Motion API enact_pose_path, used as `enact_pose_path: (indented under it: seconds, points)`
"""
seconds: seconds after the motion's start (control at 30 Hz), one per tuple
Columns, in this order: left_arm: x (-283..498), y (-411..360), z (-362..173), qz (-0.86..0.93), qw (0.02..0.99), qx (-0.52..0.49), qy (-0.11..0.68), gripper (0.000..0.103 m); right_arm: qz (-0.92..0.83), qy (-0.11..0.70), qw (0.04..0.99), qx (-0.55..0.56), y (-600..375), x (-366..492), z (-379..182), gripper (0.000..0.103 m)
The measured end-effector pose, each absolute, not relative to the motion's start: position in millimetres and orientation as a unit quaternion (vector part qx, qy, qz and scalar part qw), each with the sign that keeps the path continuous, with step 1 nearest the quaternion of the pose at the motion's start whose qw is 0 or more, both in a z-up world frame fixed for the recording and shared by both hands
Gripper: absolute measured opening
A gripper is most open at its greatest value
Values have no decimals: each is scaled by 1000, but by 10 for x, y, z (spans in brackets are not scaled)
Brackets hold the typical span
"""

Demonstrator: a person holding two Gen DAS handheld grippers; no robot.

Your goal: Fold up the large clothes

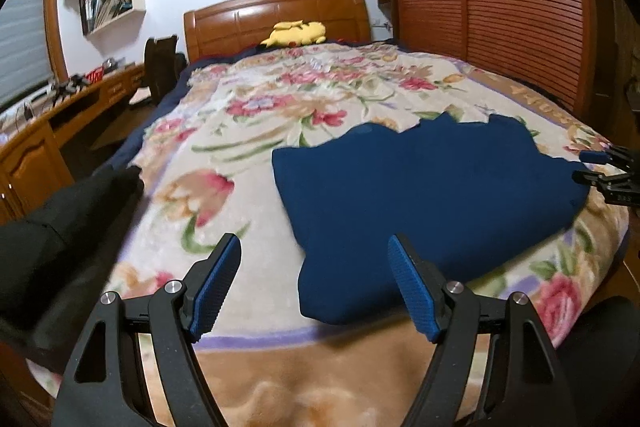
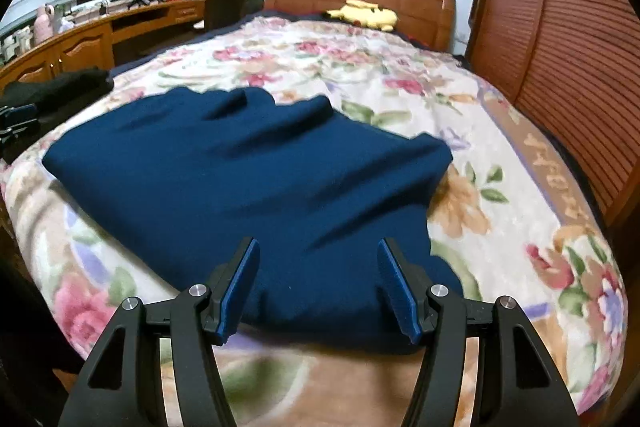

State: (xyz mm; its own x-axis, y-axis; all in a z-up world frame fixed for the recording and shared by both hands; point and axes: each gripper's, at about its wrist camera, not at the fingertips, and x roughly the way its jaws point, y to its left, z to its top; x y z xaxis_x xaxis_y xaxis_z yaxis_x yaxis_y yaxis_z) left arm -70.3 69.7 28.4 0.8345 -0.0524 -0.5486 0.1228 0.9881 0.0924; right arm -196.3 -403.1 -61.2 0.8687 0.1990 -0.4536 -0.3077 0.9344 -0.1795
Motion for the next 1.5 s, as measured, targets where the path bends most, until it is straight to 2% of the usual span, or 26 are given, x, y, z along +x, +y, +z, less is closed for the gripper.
enact_pose_path:
  seconds: [0.17,0.37,0.5,0.8,1.0,1.13,1.37,1.4,1.5]
  points:
    - [-701,681,364,-58,958,67,274,77,133,203,961,-129,-3964,-2068,-570,63]
    - [-578,669,205,-68,955,78,276,77,136,203,961,-130,-3756,-2053,-521,63]
    - [-438,758,-6,-66,949,43,305,77,154,218,958,-107,-3623,-1981,-519,63]
    - [-437,745,-267,-42,936,43,348,77,167,224,952,-122,-3290,-1895,-640,63]
    - [-341,775,-390,-47,925,10,376,77,170,239,950,-107,-3366,-1791,-760,63]
    - [-287,773,-514,-57,917,-14,394,77,178,259,945,-93,-3382,-1615,-1032,63]
    - [-251,841,-638,-69,907,-76,408,77,189,236,947,-104,-3427,-1643,-1088,63]
    - [-249,837,-643,-70,907,-80,408,76,189,236,947,-106,-3428,-1644,-1081,63]
    - [-246,820,-634,-89,903,-93,411,58,183,233,949,-107,-3428,-1669,-1095,63]
